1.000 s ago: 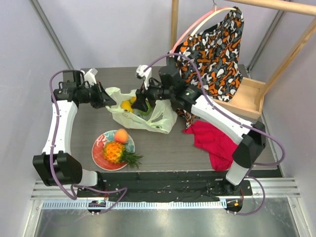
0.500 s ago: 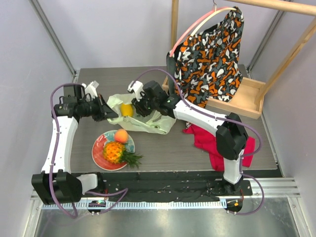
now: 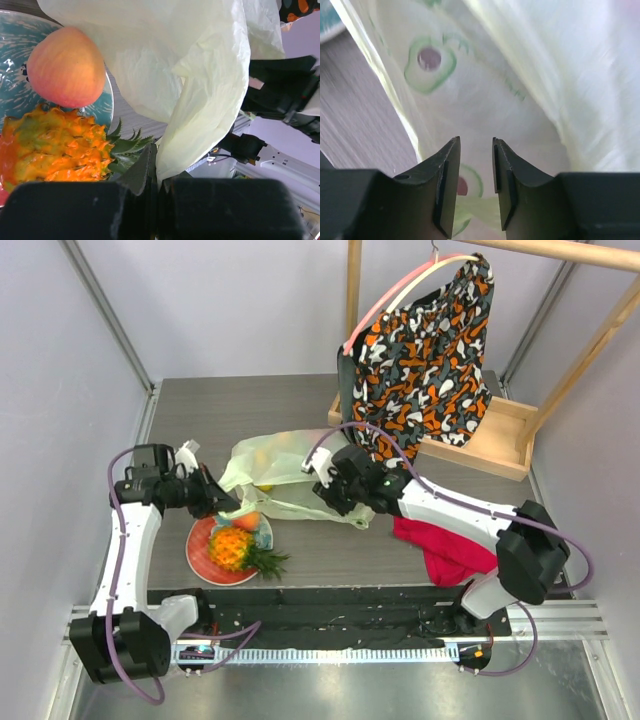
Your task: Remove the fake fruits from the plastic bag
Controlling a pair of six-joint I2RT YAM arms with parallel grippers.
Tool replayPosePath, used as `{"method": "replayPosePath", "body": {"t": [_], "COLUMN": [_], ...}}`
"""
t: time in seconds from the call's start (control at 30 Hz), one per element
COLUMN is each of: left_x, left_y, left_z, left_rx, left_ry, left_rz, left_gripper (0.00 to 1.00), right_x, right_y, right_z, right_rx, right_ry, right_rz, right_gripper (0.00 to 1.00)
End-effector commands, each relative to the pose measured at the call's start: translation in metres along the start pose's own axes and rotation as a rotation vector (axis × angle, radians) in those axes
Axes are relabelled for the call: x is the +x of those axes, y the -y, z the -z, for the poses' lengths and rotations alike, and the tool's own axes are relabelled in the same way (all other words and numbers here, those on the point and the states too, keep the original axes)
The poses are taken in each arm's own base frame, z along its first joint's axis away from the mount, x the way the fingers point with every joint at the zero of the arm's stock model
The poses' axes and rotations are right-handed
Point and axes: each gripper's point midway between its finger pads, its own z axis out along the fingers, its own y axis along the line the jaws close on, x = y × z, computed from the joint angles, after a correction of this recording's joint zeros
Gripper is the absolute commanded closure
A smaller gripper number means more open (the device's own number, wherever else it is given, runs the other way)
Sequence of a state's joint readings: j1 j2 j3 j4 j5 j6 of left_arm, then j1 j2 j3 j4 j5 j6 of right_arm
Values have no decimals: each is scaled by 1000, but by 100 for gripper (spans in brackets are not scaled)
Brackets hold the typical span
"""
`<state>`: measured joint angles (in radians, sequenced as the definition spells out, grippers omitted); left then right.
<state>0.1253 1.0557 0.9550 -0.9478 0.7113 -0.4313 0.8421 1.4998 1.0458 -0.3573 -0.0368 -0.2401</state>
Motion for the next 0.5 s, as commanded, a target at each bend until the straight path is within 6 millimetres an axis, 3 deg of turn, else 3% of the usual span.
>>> {"method": "replayPosePath", "body": {"t": [0.0, 0.07, 0.1, 0.3, 0.47], "left_x": [-7, -11, -13, -23, -29], "left_y": [11, 17, 18, 25, 31], "left_z": [3, 4, 4, 6, 6], "left_rx": [45, 64, 71, 85, 101], "left_ry": [10, 14, 12, 25, 26], "left_rz": [-10, -16, -12, -26, -31], "left_gripper": [100, 100, 100, 100, 100], "right_x": [-79, -83, -97, -112, -120], "right_y": [21, 20, 23, 42, 74], "right_z": [-9, -29, -31, -73, -89], "right_rx": [42, 29, 36, 76, 180], "right_ry": [175, 158, 179, 160, 157], "right_rz": [35, 6, -8, -167, -272], "right_gripper": [59, 54, 52, 21, 9]}}
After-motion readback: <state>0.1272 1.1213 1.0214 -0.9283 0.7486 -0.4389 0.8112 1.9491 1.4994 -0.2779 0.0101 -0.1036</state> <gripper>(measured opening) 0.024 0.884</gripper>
